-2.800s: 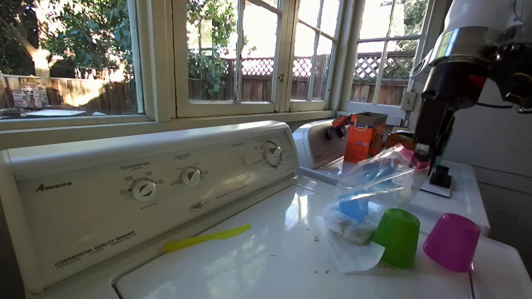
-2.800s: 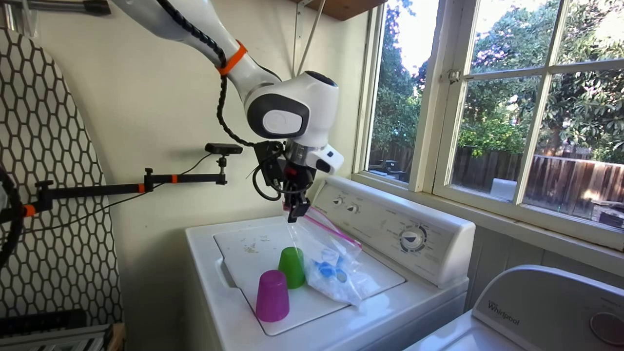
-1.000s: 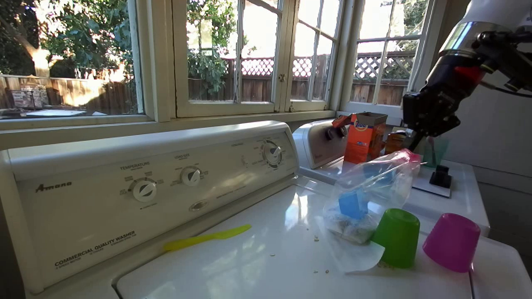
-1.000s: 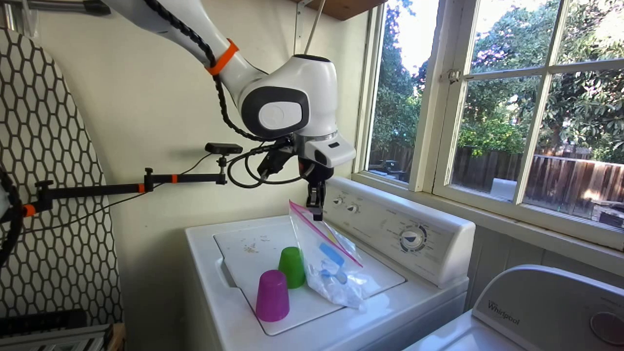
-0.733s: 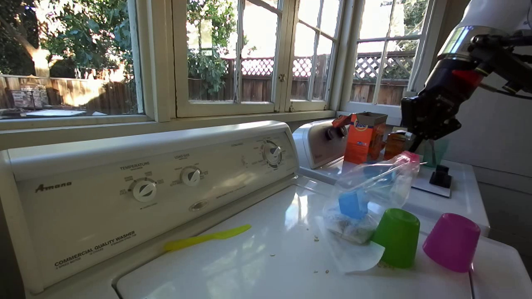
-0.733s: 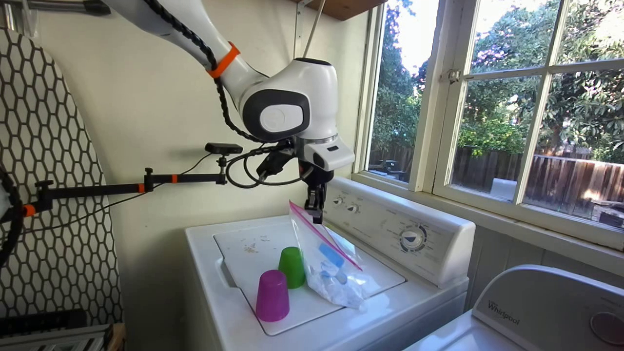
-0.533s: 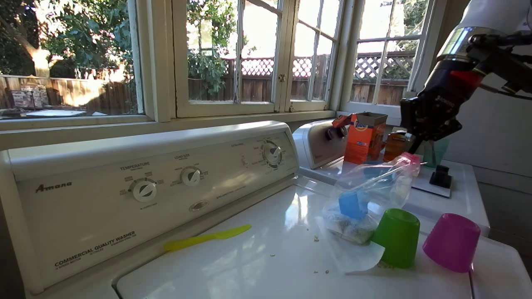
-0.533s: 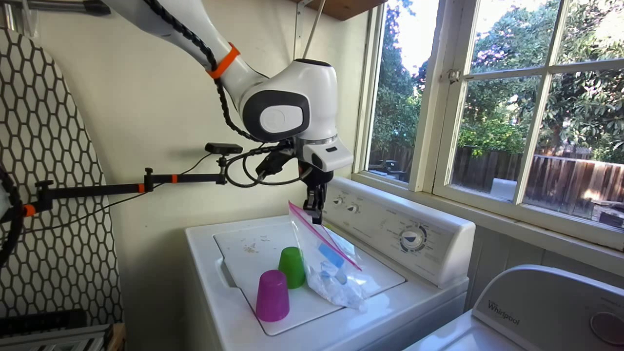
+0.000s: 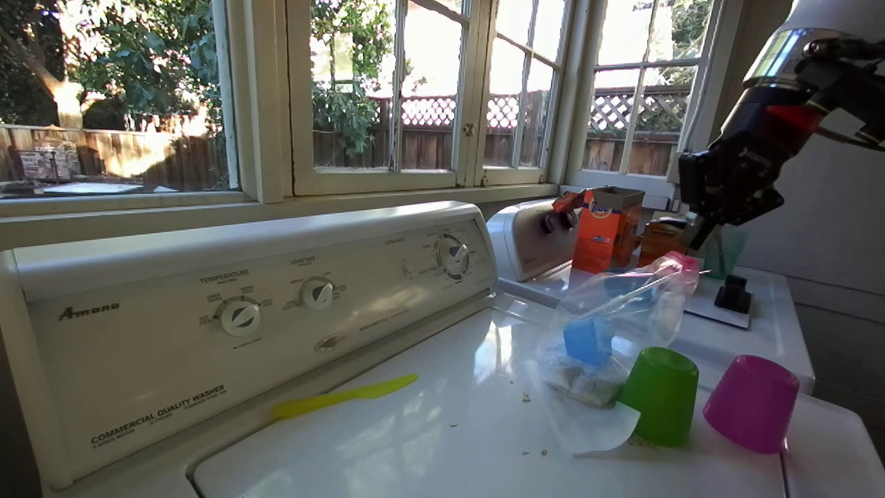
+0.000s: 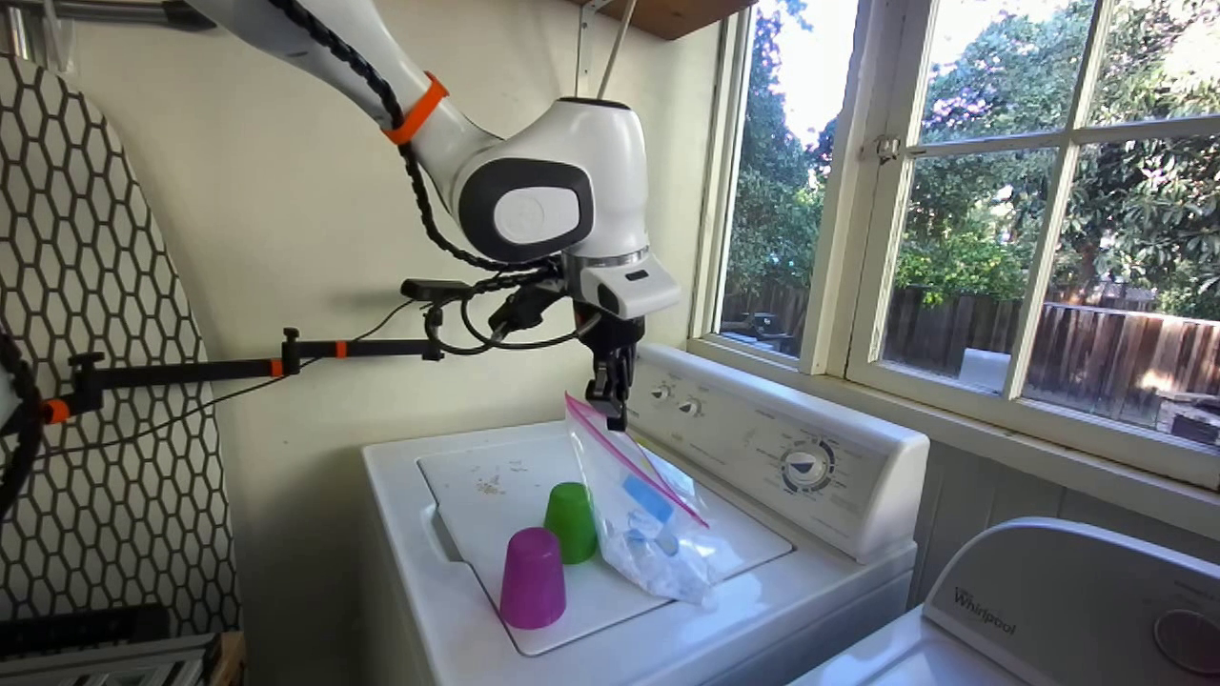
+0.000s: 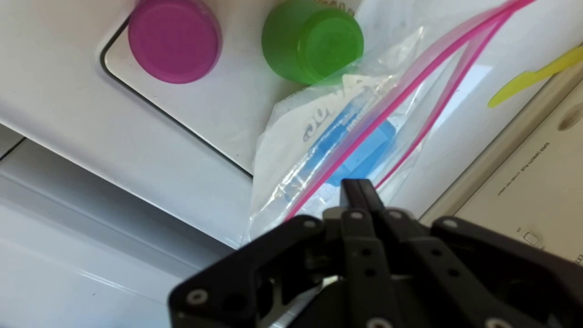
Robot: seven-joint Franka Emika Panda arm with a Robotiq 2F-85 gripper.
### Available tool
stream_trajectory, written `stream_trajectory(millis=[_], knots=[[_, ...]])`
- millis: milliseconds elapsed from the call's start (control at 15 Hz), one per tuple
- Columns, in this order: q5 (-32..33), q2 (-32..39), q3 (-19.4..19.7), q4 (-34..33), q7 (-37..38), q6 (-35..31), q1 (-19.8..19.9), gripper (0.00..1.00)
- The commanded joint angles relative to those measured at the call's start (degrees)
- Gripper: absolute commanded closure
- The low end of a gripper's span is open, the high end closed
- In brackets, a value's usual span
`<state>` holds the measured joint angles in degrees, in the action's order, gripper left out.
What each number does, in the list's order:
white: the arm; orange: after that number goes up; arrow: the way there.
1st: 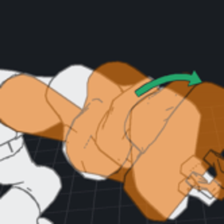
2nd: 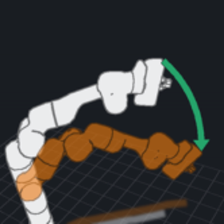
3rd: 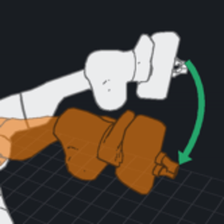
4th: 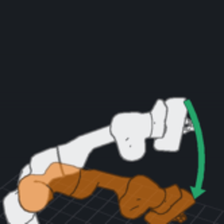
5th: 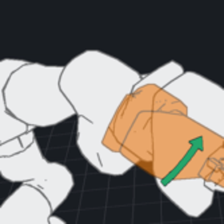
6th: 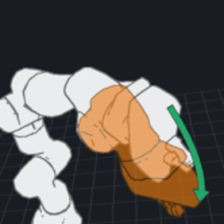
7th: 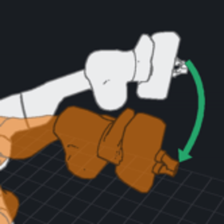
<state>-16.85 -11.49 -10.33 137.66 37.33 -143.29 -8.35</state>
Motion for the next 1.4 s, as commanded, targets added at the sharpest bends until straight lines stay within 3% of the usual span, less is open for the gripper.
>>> stream_trajectory(millis=[0, 733, 1333], knots=[[2.35, -1.59, -0.82, 1.65, 2.35, 1.97, 1.02, 1.00], [-9.45, 1.02, 0.77, 0.11, -0.18, 2.48, -0.29, 1.00], [-13.76, 3.04, 0.33, -0.30, 0.15, -0.94, -0.52, 1.00]])
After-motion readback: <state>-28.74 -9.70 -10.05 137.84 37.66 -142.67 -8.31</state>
